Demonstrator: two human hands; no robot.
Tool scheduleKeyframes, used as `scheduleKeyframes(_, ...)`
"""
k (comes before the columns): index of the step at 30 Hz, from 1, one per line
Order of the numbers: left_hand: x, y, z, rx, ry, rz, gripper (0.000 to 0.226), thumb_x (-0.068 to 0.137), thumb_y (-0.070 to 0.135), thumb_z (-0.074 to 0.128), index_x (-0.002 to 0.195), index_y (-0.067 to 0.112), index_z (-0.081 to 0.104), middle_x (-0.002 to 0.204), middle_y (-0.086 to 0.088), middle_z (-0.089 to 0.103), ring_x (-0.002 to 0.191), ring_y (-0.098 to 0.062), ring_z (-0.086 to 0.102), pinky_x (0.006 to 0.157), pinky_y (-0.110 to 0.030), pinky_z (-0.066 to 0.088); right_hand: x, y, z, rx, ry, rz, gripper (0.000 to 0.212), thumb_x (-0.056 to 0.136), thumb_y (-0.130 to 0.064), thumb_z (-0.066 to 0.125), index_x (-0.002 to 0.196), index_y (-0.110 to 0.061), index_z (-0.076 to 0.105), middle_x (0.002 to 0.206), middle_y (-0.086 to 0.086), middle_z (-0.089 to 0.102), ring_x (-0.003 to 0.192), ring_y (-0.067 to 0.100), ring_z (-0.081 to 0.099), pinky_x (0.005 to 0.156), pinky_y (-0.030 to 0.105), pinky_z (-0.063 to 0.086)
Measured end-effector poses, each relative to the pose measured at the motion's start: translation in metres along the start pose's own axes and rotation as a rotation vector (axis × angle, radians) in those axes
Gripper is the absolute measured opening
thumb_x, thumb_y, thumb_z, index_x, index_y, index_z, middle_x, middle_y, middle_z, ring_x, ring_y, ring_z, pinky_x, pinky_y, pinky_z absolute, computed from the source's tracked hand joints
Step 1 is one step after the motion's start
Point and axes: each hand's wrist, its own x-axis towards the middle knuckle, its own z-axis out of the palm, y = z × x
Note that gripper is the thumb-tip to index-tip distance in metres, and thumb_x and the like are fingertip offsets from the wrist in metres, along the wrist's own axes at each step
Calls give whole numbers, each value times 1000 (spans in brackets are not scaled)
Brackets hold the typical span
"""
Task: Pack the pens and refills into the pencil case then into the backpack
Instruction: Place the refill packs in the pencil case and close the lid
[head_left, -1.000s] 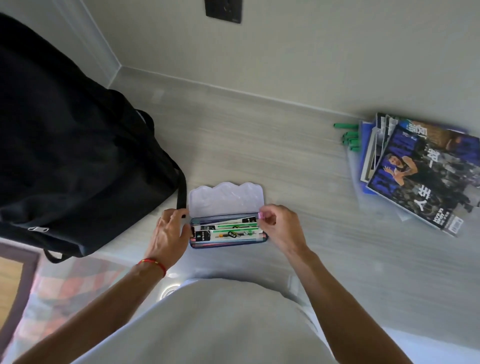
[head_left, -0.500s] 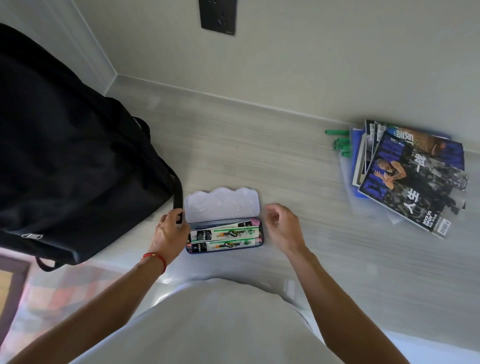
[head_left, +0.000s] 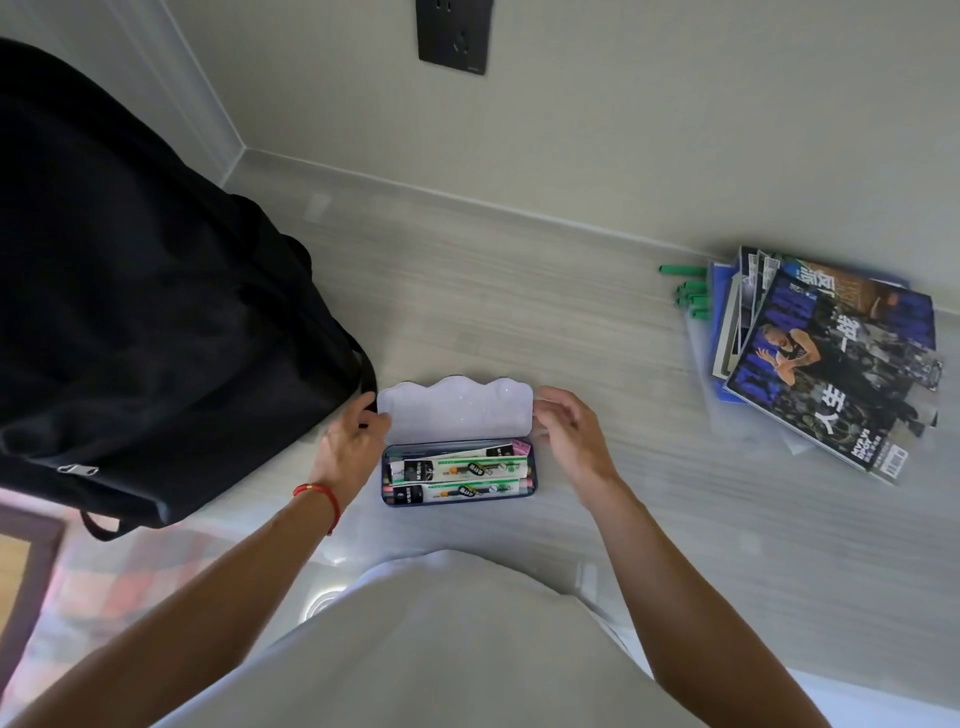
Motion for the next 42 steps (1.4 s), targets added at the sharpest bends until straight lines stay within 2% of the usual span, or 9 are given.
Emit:
scheduleKeyframes(4,-10,-10,-6,-53,-32,110,41,88,54,42,120,35,60,101,-2,70,93,-22,67,84,-45,56,-23,11,-10,12,22,-51,38,82,-42,58,118,-36,67,114,-8,74,110,11,68,102,44,53)
scheduleKeyframes(11,-31,-31,5,-89,-5,69,10,96,27,55,97,29,64,100,-5,70,92,-22,70,73,-43,61,-47,33,-12,-101,29,-86,22,101,-33,53,109,-25,72,108,-6,75,102,13,71,92,44,58)
scheduleKeyframes(15,-32,-46,7,3,-23,11,25,91,8,64,112,21,58,106,-6,67,96,-27,68,59,-30,59,-56,43,-7,-302,-6,-98,22,98,-22,59,119,-18,64,106,-4,71,95,6,67,85,32,58)
scheduleKeyframes(22,-14,-26,21,-52,-89,-3,37,84,5,70,113,26,62,107,-2,68,94,-21,70,74,-42,62,-51,43,-6,-319,39,-37,36,89,-22,72,123,-17,61,107,-4,70,92,11,67,78,21,52)
scheduleKeyframes(28,19,14,51,-40,-134,84,32,82,6,70,106,27,67,104,4,73,91,-11,72,82,-39,61,-27,32,-29,-274,187,-8,34,86,-20,73,119,-17,65,106,2,75,87,20,71,80,30,56)
scheduleKeyframes(32,23,17,67,-29,-48,53,24,82,14,75,104,19,68,99,2,74,87,-12,71,78,-36,61,-19,33,-33,-289,215,-11,39,87,-26,76,122,-17,62,102,-4,69,85,14,66,67,17,49)
scheduleKeyframes(37,22,9,76,3,-32,-22,20,86,22,74,104,16,67,95,-2,76,68,-10,74,67,-36,63,-12,42,-29,-283,222,90,45,79,-43,79,114,-20,64,103,-1,73,90,19,70,80,45,61)
scheduleKeyframes(40,24,11,79,106,-36,-23,31,77,35,81,99,22,63,88,3,75,70,-11,74,67,-40,63,-5,49,-24,-318,213,102,61,64,-56,78,111,-21,59,106,3,68,90,20,68,78,43,62)
scheduleKeyframes(42,23,14,82,149,-13,-16,36,75,34,83,99,19,61,88,0,73,75,-16,73,68,-40,63,-3,48,-23,-351,196,107,61,68,-47,83,114,-18,56,110,7,64,92,21,66,76,35,58)
